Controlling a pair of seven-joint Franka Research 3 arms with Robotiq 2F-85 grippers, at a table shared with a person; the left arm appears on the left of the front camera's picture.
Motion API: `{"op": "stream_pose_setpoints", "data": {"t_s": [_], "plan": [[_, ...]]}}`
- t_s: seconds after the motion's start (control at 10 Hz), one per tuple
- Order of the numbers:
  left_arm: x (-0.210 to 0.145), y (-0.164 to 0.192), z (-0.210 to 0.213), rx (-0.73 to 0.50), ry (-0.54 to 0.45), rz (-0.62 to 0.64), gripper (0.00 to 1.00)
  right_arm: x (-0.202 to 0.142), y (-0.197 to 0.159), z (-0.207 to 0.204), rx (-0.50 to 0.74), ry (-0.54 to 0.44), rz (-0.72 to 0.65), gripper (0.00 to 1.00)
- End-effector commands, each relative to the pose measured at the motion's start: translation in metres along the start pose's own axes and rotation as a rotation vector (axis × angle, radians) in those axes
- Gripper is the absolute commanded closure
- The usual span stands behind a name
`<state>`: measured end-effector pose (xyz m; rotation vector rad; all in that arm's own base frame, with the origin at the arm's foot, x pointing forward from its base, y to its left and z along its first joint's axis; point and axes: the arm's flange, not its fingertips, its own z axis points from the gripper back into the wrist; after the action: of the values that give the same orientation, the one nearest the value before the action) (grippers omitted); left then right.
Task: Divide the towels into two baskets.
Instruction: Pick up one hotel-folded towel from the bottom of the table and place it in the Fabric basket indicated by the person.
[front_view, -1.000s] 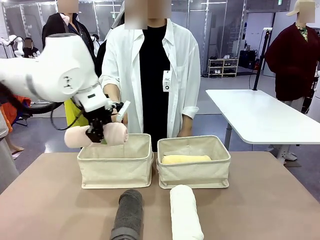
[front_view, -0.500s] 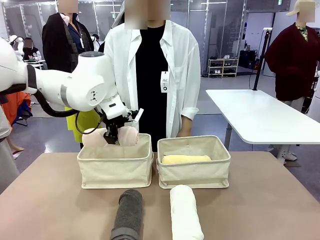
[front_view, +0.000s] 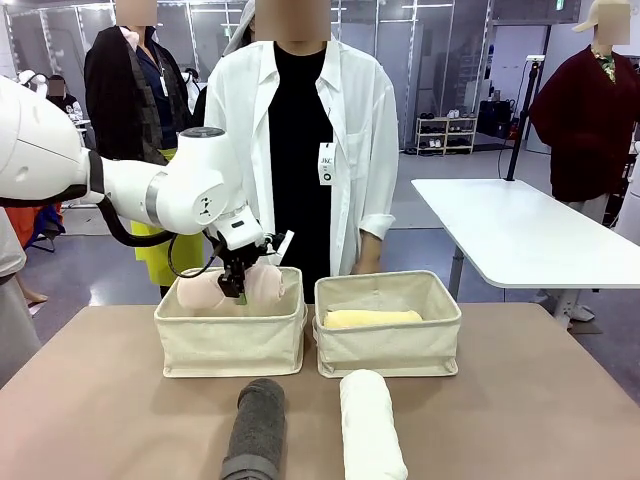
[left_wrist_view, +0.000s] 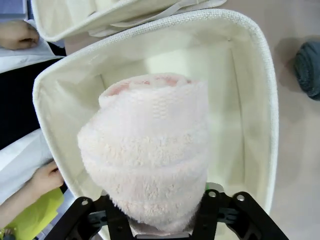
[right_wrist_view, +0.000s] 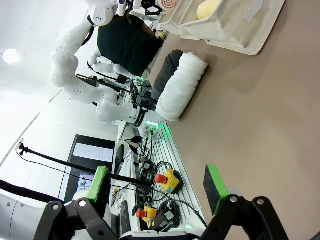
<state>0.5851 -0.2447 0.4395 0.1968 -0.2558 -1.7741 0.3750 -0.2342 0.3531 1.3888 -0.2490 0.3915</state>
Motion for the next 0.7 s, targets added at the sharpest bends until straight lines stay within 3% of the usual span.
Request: {"op": "stream_pose_setpoints", "data": {"t_s": [0.0, 0.1, 0.4, 0.6], "plan": [[0.003, 0.006, 0.001, -0.020, 0.049, 0.007, 0.18, -0.002, 0.004, -0.003, -0.012, -0.004, -0.009, 0.05], [0.004, 0.004, 0.000, -0.027, 0.077, 0.002, 0.03, -0.002, 0.004, -0.003, -0.012, -0.004, -0.009, 0.05], [-0.007, -0.007, 0.005, -0.045, 0.057, 0.075, 0.00, -0.002, 0.004, -0.003, -0.012, -0.004, -0.009, 0.05], [0.001, 0.000, -0.006, -0.022, 0.054, 0.007, 0.00, -0.002, 0.004, -0.003, -0.012, -0.004, -0.009, 0.05]]}}
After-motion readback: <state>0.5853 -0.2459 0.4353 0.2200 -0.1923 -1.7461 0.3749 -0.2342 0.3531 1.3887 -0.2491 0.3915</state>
